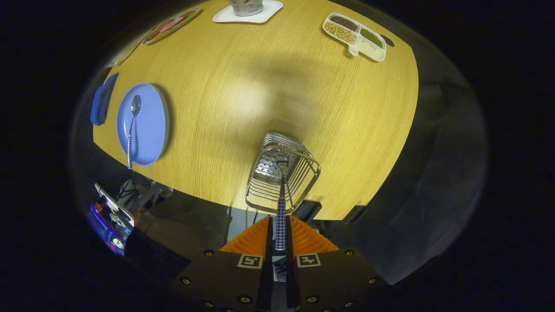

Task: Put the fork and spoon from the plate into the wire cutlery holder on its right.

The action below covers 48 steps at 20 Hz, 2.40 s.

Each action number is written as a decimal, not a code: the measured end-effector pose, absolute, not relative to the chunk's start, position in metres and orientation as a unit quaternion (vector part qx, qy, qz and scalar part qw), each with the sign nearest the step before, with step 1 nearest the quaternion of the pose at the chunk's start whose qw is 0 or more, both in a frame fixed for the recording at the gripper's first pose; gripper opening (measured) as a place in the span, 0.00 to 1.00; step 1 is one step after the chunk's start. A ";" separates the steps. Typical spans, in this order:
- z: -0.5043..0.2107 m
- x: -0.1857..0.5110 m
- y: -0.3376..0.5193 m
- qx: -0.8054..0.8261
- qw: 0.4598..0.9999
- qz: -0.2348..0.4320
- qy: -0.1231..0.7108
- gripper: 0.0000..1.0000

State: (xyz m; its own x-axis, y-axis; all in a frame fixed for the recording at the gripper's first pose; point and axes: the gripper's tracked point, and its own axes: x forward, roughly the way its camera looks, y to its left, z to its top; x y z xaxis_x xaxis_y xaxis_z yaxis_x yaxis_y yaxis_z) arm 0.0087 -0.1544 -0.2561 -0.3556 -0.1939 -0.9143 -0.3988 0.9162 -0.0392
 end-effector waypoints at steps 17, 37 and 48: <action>-0.285 -0.054 0.071 -0.160 0.590 0.191 0.768 0.20; -0.343 -0.062 0.174 -0.126 0.583 0.194 0.779 0.20; -0.354 -0.059 0.183 -0.130 0.582 0.183 0.782 0.20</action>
State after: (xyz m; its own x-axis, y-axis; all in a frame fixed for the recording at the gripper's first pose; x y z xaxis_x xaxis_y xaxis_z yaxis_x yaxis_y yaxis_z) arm -0.0593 0.1833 -0.3539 -0.2897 0.0093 -0.9571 -0.4169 0.8989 0.1349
